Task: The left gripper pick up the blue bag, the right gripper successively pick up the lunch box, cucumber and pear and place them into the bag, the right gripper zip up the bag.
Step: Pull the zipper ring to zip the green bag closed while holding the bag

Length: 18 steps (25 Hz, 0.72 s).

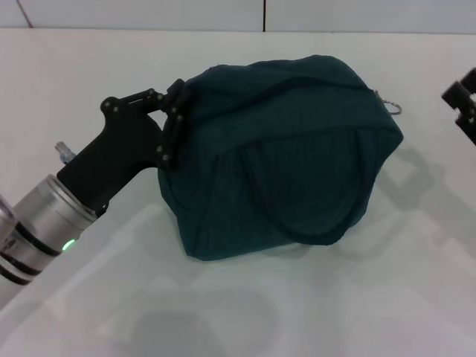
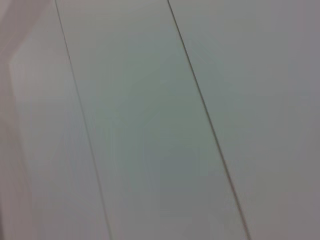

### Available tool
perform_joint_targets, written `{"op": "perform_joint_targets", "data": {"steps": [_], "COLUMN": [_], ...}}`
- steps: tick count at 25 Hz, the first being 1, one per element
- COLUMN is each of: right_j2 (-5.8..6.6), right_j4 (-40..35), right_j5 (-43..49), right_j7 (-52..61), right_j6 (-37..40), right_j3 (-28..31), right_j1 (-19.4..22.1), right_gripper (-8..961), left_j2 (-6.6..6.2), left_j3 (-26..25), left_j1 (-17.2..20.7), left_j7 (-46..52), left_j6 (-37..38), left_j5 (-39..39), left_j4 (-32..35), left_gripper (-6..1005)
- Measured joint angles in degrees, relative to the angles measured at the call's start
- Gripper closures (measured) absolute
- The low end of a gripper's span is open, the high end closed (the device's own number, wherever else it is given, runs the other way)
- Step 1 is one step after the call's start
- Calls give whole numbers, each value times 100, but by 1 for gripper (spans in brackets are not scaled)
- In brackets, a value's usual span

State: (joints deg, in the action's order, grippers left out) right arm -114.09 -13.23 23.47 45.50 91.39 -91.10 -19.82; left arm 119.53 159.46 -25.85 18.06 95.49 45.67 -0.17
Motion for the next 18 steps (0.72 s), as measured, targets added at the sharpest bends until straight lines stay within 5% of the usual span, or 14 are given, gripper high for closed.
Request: {"op": "perform_joint_targets", "data": {"steps": [7,18], "right_j2": [-5,-118], "right_j4": [26,-415], "right_j5": [66,756], "right_j7": [-523,-567], "right_j6": [-719,-1690], "right_j3": [-34,-216], "right_j1": [6,-347], "right_gripper": [439,447], "left_j2": [2,7], "left_j3": [15,20], "left_j1": [-75,-113], "left_j7": [-3,-14], "left_j6": [-1,-15], "left_j5": [-51,-110], "left_j4": [0,0], "left_gripper": [947,947]}}
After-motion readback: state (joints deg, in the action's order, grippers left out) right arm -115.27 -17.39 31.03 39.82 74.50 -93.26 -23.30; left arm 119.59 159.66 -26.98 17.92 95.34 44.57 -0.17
